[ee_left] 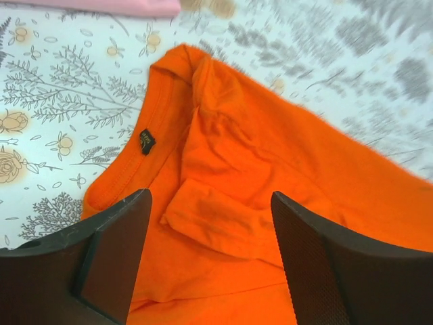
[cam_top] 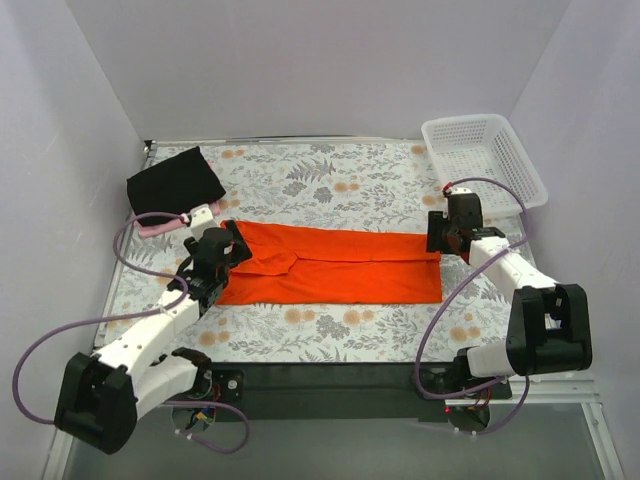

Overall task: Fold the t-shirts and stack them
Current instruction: Fold the tshirt

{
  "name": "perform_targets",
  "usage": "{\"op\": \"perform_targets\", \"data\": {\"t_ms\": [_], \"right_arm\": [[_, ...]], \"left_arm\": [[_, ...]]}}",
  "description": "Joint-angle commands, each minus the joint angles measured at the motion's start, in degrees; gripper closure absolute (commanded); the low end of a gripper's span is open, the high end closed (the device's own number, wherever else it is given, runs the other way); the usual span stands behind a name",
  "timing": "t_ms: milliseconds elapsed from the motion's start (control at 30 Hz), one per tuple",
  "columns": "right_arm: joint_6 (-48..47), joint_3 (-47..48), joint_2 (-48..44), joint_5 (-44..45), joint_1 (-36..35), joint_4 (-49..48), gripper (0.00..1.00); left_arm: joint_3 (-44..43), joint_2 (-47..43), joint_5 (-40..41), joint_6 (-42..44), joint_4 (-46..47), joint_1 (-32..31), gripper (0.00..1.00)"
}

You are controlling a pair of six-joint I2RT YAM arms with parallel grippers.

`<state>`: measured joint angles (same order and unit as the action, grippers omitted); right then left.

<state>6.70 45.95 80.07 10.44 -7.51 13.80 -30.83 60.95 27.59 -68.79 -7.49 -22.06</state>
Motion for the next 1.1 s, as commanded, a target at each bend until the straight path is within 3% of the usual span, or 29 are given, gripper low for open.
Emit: {"op": "perform_targets", "data": {"t_ms": [0, 133, 267, 367, 600, 1067], "right_arm": [[-0.3, 0.5, -3.5, 0.7, 0.1, 0.3, 0.45], [-0.5, 1.2, -3.9, -0.2, -0.1, 0.3, 0.45], [-0.6, 1.2, -2.2, -3.1, -0.3, -1.1, 0.45], [-0.6, 1.1, -1.9, -3.9, -0.3, -1.8, 0.45], [-0.7, 0.4, -2.7, -5.5, -0.4, -2.7, 0.45], [-0.7, -0.1, -0.5, -6.3, -1.8, -3.9, 0.46]], "left_arm": [[1.0, -6.9, 0.5, -0.9, 1.1, 0.3, 0.33], [0.7, -6.6, 0.6, -0.1, 3.4, 0.3, 0.32], [-2.0, 1.3, 2.7, 0.9, 3.4, 1.2, 0.32], [-3.5, 8.3, -0.6, 1.1, 4.2, 4.8, 0.37], [-3.8, 14.2, -6.7, 3.6, 12.8, 9.0, 0.41], [-5.2, 23.9, -16.3, 3.5, 21.0, 13.7, 0.46]]}}
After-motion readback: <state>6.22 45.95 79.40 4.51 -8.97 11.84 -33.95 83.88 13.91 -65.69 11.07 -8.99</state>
